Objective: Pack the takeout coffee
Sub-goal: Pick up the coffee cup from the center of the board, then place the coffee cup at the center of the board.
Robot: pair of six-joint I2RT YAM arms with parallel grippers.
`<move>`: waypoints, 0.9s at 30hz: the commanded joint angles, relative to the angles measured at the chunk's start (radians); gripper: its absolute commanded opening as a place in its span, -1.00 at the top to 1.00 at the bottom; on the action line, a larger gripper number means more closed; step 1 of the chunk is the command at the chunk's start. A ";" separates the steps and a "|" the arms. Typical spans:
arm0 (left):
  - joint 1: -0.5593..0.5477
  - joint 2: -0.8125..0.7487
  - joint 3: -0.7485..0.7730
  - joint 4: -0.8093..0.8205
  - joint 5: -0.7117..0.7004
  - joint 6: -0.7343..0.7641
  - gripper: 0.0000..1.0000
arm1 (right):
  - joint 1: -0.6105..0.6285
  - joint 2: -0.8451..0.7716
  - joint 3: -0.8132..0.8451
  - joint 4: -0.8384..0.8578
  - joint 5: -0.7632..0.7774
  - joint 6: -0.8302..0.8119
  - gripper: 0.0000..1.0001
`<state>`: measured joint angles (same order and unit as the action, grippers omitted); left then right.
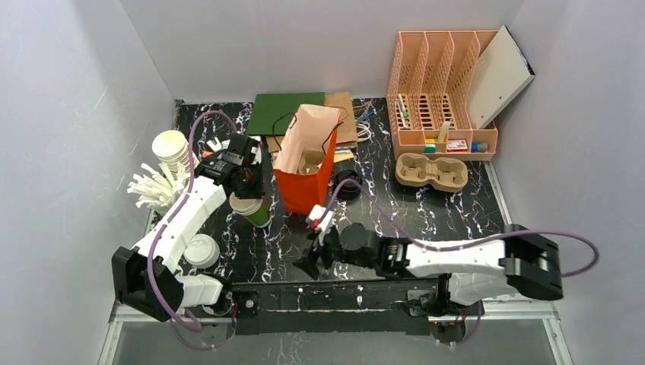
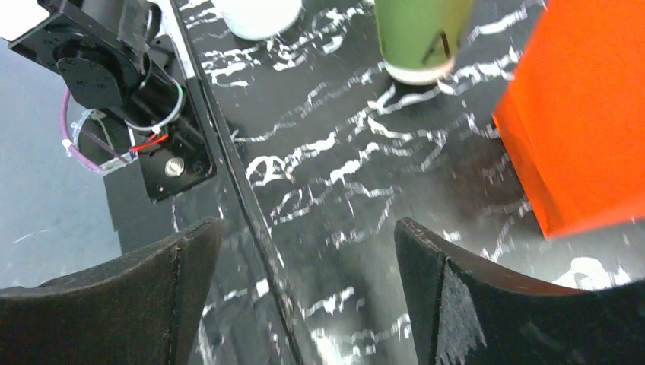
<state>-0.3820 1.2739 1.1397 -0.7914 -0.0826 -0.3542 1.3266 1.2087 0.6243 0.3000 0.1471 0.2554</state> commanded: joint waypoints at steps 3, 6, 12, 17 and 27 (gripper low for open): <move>-0.011 -0.049 -0.027 -0.061 -0.015 0.041 0.92 | 0.051 0.259 -0.018 0.622 0.087 -0.227 -0.96; -0.012 -0.067 -0.054 -0.055 -0.015 0.054 0.82 | 0.051 0.401 0.013 0.720 0.055 -0.249 -0.96; -0.011 -0.102 -0.083 -0.047 0.002 0.066 0.44 | 0.052 0.653 -0.037 1.168 0.004 -0.322 -0.96; -0.011 -0.133 -0.077 -0.059 0.005 0.091 0.27 | 0.054 0.791 0.032 1.242 0.044 -0.395 -0.96; -0.012 -0.101 -0.069 -0.063 0.064 0.132 0.35 | 0.040 0.964 0.147 1.331 0.094 -0.489 -0.96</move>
<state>-0.3904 1.1660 1.0630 -0.8272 -0.0570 -0.2497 1.3762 2.1353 0.7242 1.4612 0.2108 -0.1890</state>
